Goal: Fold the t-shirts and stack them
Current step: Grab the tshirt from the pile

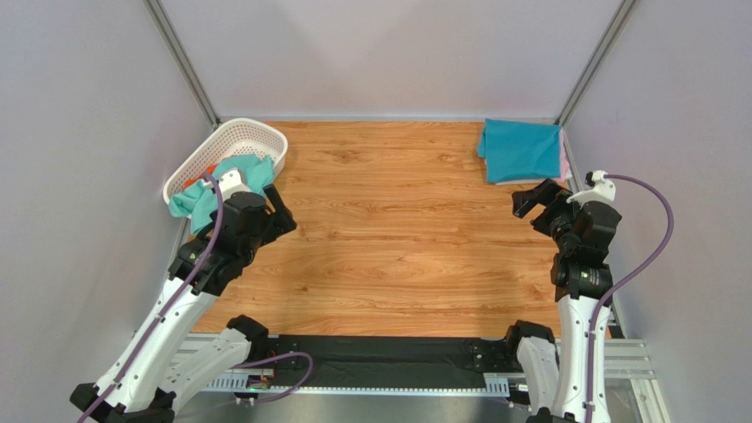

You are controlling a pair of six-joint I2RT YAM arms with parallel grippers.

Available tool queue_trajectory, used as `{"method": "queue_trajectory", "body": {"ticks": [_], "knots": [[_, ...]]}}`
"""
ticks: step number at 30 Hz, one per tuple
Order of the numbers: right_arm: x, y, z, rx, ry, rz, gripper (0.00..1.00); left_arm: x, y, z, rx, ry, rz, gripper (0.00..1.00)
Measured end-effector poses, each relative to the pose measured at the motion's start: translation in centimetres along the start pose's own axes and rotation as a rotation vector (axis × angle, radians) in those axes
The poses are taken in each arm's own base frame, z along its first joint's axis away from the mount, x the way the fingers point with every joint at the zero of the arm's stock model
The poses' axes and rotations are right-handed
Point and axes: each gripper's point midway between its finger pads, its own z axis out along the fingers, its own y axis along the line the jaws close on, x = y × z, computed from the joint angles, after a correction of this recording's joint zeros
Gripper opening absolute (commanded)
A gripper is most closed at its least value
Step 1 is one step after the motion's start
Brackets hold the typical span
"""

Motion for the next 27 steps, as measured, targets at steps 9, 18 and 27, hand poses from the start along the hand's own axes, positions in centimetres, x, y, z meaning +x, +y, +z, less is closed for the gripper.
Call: {"method": "queue_trajectory", "body": {"ticks": [9,18,27], "knots": [[0.2,0.9,-0.2,-0.042,0.015,0.036,1.00,0.3,3.1,4.5,-0.187,0.107,-0.063,1.00],[1.9,1.1,0.9,-0.076,0.103,0.057,1.00,-1.6,7.3,13.1,-0.325,0.239,-0.214,1.00],[2.6,1.3,1.4,-0.096,0.144,0.068,1.00,-4.1,9.2,19.8,-0.341,0.247,-0.258,0.93]]}}
